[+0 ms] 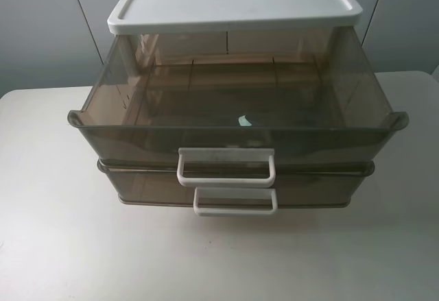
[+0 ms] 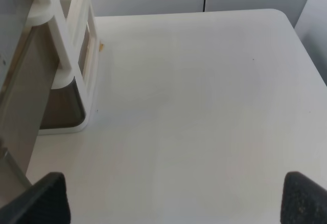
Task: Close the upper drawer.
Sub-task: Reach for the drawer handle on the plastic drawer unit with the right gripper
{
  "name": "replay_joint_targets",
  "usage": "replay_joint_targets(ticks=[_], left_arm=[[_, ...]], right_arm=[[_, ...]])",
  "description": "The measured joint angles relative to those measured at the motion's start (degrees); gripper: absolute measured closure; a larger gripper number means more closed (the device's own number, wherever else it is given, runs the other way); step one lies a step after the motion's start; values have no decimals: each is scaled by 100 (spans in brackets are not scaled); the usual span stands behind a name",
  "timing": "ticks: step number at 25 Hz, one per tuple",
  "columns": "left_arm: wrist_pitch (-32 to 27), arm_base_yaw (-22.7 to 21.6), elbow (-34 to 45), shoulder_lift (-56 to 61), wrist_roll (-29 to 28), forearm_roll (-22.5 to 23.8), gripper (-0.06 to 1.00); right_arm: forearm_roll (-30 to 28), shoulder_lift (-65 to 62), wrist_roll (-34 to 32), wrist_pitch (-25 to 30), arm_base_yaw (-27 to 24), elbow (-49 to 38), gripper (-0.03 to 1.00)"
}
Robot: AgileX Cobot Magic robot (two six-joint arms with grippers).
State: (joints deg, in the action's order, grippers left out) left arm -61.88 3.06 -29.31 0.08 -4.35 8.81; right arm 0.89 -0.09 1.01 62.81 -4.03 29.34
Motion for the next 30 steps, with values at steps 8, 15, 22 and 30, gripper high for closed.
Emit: replay_joint_targets(ticks=[8,15,22,30], left_arm=[[0,0,0,0,0,0,20],[0,0,0,0,0,0,20],[0,0,0,0,0,0,20],[0,0,0,0,0,0,20]], right_arm=[[0,0,0,0,0,0,34],[0,0,0,0,0,0,34],[-44,239,0,79,0,358,34],[-478,2251,88,67,774,1743,34]])
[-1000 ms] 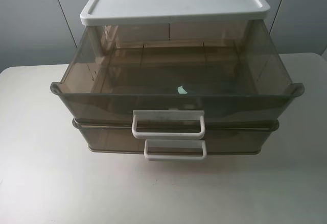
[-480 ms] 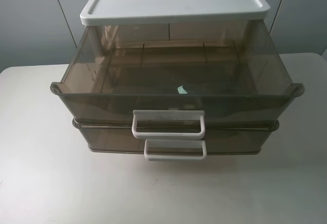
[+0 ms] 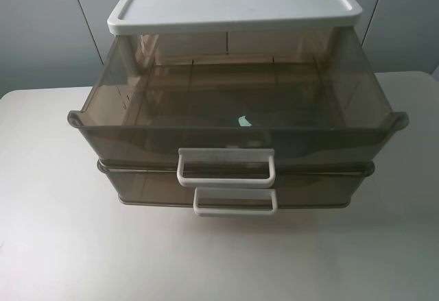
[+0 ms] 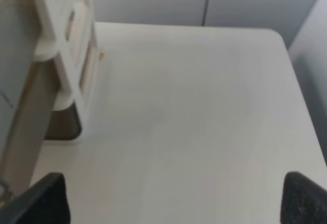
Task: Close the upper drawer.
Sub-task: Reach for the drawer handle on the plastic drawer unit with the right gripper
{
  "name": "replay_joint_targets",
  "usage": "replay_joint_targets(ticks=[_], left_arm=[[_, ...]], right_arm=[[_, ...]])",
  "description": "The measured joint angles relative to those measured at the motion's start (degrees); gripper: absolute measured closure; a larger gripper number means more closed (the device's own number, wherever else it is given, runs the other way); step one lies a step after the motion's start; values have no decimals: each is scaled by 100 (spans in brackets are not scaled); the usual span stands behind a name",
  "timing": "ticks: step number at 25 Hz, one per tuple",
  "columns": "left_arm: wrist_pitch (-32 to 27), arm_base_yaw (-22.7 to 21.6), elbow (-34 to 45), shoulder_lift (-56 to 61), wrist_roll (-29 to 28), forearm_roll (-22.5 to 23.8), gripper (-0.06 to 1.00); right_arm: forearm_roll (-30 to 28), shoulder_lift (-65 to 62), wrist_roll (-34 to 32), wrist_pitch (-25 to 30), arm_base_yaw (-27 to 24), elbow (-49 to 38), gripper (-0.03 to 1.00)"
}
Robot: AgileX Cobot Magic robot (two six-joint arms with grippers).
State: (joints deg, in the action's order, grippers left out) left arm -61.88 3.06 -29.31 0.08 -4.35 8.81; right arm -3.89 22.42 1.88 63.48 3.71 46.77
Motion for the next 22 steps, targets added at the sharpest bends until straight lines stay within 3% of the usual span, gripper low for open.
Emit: replay_joint_targets(ticks=[7,13,22], left_arm=[[0,0,0,0,0,0,20],[0,0,0,0,0,0,20],[0,0,0,0,0,0,20]], right_arm=[[-48,1547,724,-26,1560,946,34],[353,2567,1373,-38,3055,1555,34],[1472,3572,2616,-38,4833,1621,34]])
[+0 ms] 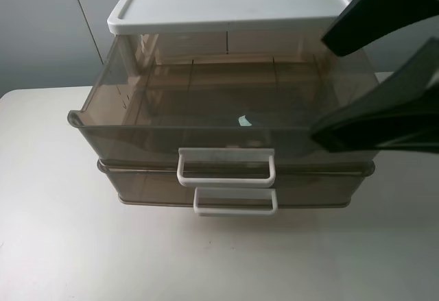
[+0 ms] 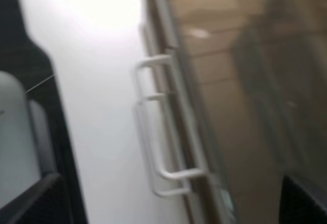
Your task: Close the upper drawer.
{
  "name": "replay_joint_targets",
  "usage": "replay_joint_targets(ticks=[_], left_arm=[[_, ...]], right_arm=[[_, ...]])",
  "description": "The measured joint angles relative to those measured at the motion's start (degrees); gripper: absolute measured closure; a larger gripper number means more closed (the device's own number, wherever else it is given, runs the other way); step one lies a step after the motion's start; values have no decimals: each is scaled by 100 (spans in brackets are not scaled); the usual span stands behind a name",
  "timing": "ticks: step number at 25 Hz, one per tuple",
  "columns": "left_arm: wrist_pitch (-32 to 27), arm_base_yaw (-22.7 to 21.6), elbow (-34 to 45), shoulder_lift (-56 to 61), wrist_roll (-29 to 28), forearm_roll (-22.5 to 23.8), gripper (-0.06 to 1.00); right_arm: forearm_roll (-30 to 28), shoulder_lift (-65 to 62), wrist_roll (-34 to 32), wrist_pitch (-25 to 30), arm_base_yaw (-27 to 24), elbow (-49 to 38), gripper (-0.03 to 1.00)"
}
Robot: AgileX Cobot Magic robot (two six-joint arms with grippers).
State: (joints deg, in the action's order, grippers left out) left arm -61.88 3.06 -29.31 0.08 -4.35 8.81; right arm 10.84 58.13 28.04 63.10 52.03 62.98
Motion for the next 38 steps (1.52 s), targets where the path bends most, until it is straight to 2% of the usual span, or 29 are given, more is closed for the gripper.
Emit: replay_joint_targets(ticks=[6,12,22,28,33,38], left_arm=[[0,0,0,0,0,0,20],[0,0,0,0,0,0,20],[0,0,0,0,0,0,20],[0,0,0,0,0,0,20],[0,0,0,0,0,0,20],[0,0,0,0,0,0,20]], right_arm=[[240,558,136,12,420,0,34],[651,1066,149,33,445,0,34],[629,1854,25,141,445,0,34],[-38,2148,-393,-232,458,0,34],[-1137,2186,-844,-732,458,46,34],[-1965,2186,-1144,-1175,458,80,34]])
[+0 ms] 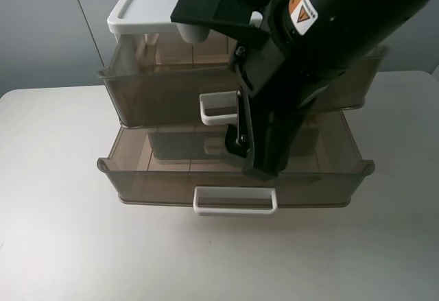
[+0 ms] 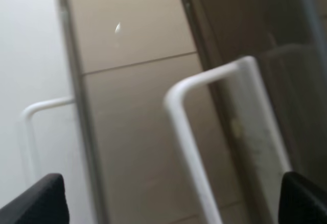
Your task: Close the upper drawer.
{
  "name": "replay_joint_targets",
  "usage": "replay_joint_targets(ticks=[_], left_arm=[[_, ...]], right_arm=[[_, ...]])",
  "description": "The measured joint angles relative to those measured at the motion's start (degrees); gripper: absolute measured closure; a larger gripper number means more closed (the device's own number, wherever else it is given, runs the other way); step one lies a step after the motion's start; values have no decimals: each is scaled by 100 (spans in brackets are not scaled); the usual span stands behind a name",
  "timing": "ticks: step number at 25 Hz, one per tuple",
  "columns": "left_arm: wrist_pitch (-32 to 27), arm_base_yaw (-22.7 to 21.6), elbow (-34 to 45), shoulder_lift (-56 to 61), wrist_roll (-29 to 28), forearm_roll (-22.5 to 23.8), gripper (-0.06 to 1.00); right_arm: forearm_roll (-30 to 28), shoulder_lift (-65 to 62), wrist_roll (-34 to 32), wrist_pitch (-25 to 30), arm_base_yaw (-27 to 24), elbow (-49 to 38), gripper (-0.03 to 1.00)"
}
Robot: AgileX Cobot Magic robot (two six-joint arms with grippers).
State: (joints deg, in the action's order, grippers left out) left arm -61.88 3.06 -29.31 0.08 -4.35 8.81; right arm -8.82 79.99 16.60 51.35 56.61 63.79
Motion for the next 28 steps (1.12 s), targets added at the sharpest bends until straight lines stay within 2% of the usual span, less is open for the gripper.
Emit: replay_joint_targets(ticks=[4,6,15,18,23,28], left_arm=[[0,0,0,0,0,0,20],[0,0,0,0,0,0,20],[0,0,0,0,0,0,20],[0,0,0,0,0,0,20],[0,0,0,0,0,0,20],[0,0,0,0,0,0,20]], right_arm=[[-183,0,-61,-58,0,103,34],[-49,0,-44,91,0,275,34],[1627,-24,655,1469,163,798,34],[1797,104,694,1612,163,807,34],[1586,575,747,1528,163,784,34],[882,925,806,1279,120,784,34]])
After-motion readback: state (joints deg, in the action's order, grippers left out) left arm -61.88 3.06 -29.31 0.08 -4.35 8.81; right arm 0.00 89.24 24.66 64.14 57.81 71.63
